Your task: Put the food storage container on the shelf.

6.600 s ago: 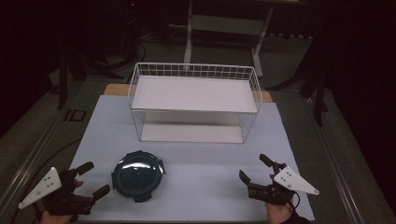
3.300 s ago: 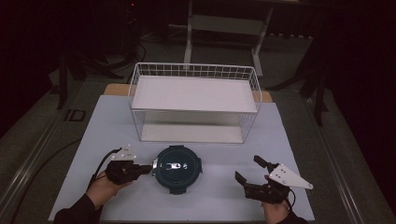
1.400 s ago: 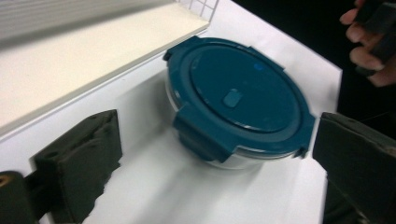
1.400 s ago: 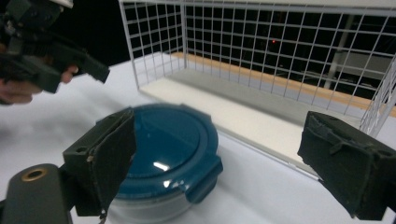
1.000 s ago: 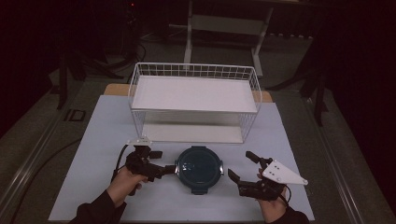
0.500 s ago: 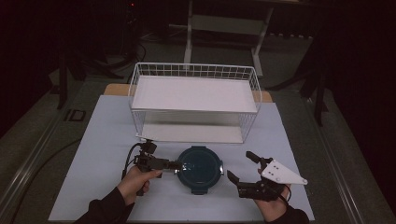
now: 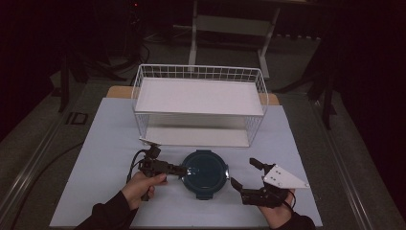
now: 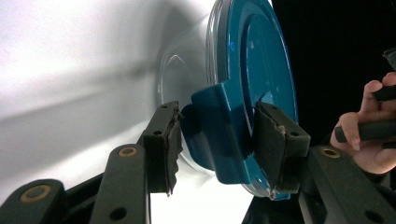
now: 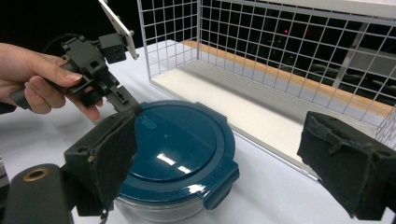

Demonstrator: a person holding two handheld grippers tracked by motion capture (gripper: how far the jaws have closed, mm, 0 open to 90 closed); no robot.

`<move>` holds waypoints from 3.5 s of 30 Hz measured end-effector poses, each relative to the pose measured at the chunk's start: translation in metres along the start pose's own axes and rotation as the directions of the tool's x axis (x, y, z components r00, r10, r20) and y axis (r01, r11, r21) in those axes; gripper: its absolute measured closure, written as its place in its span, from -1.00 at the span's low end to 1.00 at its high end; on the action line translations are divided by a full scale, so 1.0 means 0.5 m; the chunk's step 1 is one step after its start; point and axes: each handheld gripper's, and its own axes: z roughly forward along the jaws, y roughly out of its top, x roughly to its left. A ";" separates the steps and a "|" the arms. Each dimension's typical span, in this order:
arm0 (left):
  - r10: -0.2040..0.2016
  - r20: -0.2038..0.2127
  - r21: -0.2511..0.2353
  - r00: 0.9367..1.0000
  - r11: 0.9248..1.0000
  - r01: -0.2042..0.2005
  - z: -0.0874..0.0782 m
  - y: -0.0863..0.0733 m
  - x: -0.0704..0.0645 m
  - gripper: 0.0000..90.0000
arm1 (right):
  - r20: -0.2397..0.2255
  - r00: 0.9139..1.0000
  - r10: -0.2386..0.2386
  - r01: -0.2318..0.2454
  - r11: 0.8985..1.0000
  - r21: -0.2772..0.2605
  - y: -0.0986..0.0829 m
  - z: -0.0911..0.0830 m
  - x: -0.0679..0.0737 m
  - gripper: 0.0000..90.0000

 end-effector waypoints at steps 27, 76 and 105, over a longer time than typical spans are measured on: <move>0.260 -0.053 -0.010 0.964 0.965 -0.260 -0.016 -0.041 -0.059 0.26 | -0.136 0.840 0.525 -0.458 0.821 0.342 -0.062 0.089 -0.089 -0.13; 0.403 -0.159 -0.167 0.901 0.889 -0.427 -0.066 -0.028 -0.100 0.26 | -0.262 0.799 0.542 -0.444 0.824 0.352 -0.013 0.135 -0.106 0.23; 0.396 -0.183 -0.215 0.900 0.877 -0.429 -0.040 0.101 -0.004 0.26 | -0.206 0.844 0.495 -0.425 0.852 0.307 -0.007 0.266 -0.193 0.22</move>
